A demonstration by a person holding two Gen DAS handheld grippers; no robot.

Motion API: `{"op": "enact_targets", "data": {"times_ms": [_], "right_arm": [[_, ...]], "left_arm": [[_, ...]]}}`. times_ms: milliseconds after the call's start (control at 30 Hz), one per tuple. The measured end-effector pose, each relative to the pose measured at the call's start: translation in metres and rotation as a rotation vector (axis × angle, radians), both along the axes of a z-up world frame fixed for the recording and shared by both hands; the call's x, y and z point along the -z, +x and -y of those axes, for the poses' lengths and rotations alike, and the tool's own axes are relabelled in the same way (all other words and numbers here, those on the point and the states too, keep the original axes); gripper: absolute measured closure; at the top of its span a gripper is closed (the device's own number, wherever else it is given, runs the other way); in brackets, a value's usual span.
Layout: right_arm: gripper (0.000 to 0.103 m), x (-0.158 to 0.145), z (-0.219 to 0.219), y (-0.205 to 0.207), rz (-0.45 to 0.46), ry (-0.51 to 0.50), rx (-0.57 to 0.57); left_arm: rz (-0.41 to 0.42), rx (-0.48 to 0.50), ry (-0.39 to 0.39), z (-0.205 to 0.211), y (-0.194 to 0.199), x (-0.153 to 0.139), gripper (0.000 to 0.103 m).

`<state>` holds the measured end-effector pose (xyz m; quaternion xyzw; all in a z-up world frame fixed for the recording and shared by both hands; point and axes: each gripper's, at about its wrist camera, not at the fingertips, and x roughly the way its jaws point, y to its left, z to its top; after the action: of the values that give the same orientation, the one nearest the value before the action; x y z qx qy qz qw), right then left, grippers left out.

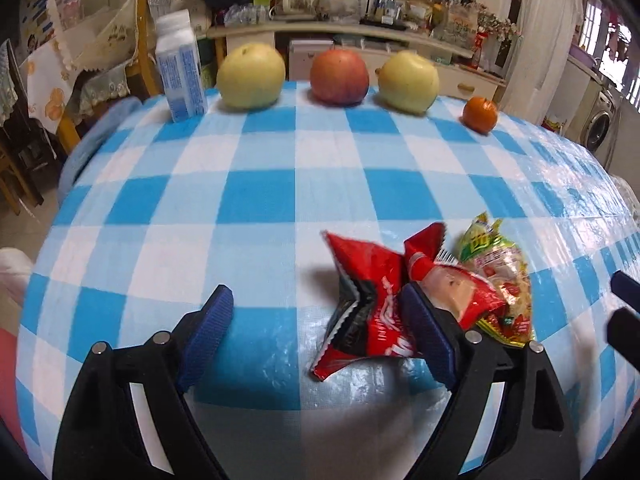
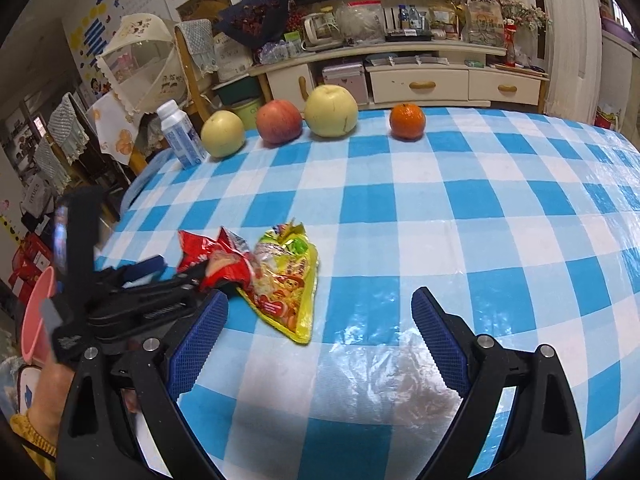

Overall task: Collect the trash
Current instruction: 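Lower the left tool onto the red wrapper and close it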

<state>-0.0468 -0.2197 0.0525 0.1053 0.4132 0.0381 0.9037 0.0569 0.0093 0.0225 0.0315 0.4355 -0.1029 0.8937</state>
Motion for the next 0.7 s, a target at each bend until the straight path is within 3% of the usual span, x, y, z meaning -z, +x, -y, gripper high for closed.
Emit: {"op": "enact_targets", "data": {"times_ms": [67,200,533,700], "right_arm": [[0.011,0.004,0.004,0.003,-0.019,-0.003,0.007],[0.011,0.012,0.009,0.010,-0.055,-0.004,0.016],[0.011,0.018,0.008,0.013,-0.085,-0.003,0.004],[0.011,0.019,0.005,0.016,-0.093,-0.003,-0.011]], "left_arm": [[0.031,0.013,-0.038,-0.001,-0.003,-0.010,0.016],[0.010,0.046,-0.138,0.004,-0.004,-0.014,0.016],[-0.072,0.079,-0.153,0.025,0.003,0.010,0.011],[-0.061,0.084,-0.158,0.028,0.005,0.013,0.010]]}}
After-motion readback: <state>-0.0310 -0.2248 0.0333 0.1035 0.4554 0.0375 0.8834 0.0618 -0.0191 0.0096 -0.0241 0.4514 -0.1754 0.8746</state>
